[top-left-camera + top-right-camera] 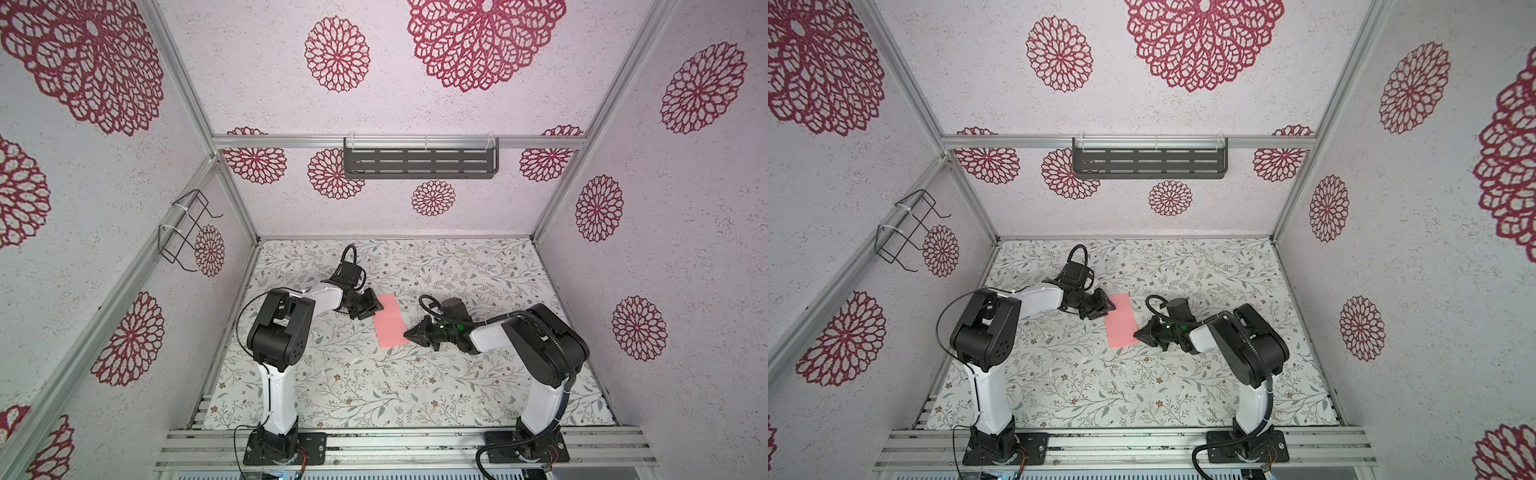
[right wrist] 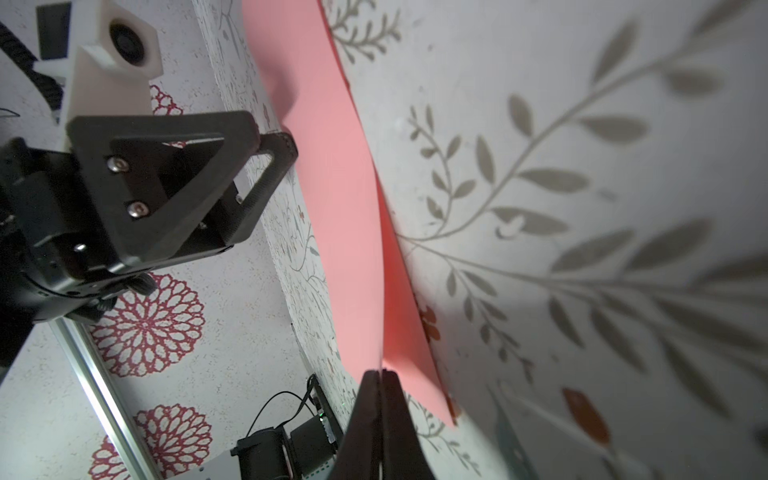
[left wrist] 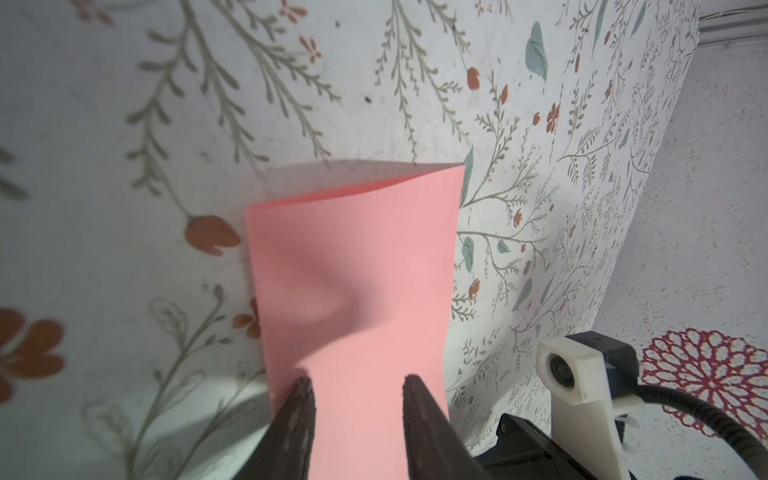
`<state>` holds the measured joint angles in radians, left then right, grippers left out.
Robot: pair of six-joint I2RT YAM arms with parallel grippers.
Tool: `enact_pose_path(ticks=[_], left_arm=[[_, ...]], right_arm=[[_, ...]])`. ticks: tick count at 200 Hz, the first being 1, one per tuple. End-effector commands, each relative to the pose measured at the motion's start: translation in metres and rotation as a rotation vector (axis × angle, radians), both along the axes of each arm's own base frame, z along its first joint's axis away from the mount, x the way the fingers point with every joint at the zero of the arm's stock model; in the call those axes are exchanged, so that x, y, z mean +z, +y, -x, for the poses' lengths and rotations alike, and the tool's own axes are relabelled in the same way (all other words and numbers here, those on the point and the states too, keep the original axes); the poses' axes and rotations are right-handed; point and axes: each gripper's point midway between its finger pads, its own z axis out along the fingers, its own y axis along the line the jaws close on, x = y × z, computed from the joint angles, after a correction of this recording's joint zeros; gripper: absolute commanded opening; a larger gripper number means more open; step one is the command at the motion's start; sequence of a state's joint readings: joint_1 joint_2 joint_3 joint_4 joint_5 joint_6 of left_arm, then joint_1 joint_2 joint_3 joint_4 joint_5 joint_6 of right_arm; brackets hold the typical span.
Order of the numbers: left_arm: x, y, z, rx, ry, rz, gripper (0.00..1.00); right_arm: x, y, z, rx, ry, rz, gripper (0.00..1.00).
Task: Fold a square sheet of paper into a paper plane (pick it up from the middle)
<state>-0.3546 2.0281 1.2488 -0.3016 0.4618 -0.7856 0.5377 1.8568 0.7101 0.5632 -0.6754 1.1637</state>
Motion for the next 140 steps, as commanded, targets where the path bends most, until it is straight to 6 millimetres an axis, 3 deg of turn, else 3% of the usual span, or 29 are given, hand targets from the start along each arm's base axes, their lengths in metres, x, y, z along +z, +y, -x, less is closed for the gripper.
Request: enact_pose_path(ticks=[1,8,10,16,39,105,140], left_arm=[[0.016,-0.003,0.001,-0.015,-0.038,0.026,0.42],[0.022,-0.007,0.000,-0.020,-0.052,0.051,0.44],[0.037,-0.008,-0.002,-0.021,-0.084,0.067,0.44],[0.049,-0.010,-0.003,-0.022,-0.110,0.091,0.45],[0.064,-0.016,0.004,-0.013,-0.138,0.140,0.45],[0.031,-0.036,0.046,-0.039,-0.044,0.135,0.36],[0.013,-0.041,0.053,-0.051,0.003,0.120,0.28]], right_arm=[[0.006,-0.003,-0.003,-0.005,-0.029,0.016,0.02],[0.005,-0.006,-0.002,-0.009,-0.032,0.030,0.01],[0.004,-0.006,-0.002,-0.009,-0.033,0.036,0.01],[0.005,-0.008,-0.001,-0.007,-0.037,0.048,0.01],[0.003,-0.015,0.004,-0.004,-0.043,0.092,0.01],[0.002,-0.029,0.018,0.003,-0.037,0.166,0.01],[0.007,-0.028,0.017,0.006,-0.049,0.166,0.01]])
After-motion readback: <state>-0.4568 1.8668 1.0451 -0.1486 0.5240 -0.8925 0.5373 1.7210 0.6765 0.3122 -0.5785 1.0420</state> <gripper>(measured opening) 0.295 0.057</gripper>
